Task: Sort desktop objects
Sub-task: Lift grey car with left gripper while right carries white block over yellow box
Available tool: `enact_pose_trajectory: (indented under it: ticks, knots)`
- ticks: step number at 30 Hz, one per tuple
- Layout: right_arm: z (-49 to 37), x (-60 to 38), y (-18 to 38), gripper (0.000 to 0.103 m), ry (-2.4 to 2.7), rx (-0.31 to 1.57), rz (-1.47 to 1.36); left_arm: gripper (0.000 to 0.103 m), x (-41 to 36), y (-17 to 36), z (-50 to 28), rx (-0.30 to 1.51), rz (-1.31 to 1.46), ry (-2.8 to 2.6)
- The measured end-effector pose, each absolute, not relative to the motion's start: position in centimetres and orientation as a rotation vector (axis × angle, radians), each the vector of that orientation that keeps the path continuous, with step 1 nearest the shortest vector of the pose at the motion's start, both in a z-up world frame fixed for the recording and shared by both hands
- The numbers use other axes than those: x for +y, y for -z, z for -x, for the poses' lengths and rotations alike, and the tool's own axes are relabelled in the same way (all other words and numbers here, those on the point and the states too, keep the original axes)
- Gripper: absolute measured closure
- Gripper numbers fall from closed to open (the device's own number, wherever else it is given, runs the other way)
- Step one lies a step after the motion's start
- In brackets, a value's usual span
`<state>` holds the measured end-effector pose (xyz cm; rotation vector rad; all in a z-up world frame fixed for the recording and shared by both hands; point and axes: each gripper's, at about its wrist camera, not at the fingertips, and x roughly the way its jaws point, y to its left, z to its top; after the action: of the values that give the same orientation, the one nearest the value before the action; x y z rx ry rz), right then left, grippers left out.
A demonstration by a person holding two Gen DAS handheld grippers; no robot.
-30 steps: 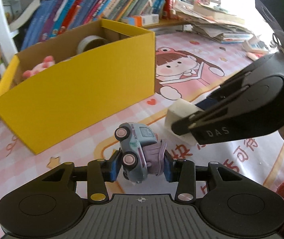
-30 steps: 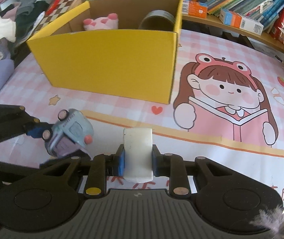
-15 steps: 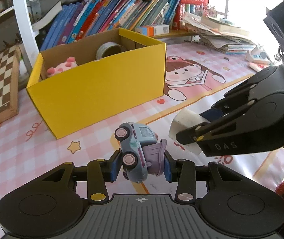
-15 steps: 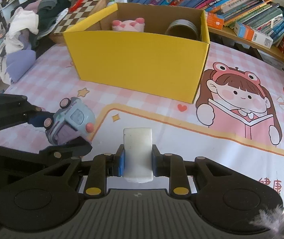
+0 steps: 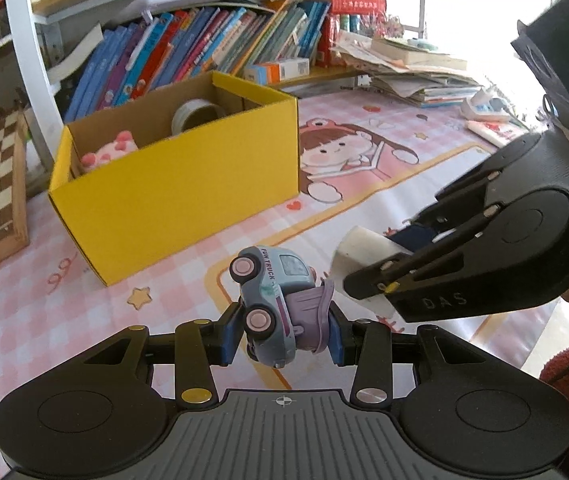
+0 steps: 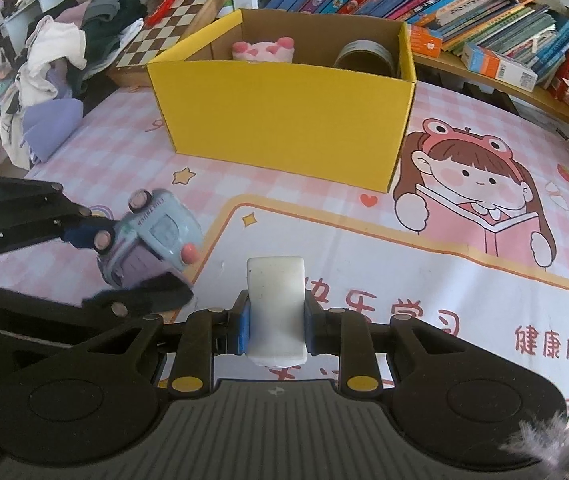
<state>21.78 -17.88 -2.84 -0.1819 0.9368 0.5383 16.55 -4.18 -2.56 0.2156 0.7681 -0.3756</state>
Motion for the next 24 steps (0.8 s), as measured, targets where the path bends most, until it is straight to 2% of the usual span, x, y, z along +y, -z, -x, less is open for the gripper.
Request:
enact_pose_trajectory:
  ticks: [11,24]
  knots:
    - [-22.9,-17.8,0.2,0.080,-0.561,0.888,0.188,0.062,-3.5,-0.6,-17.6,0.671,-0.296,0.390]
    - [-29.2,-16.7,-5.1,0.080,-0.585,0.738,0.231,0.062,-2.8,-4.3,-22.8,0.539,-0.352,0.341]
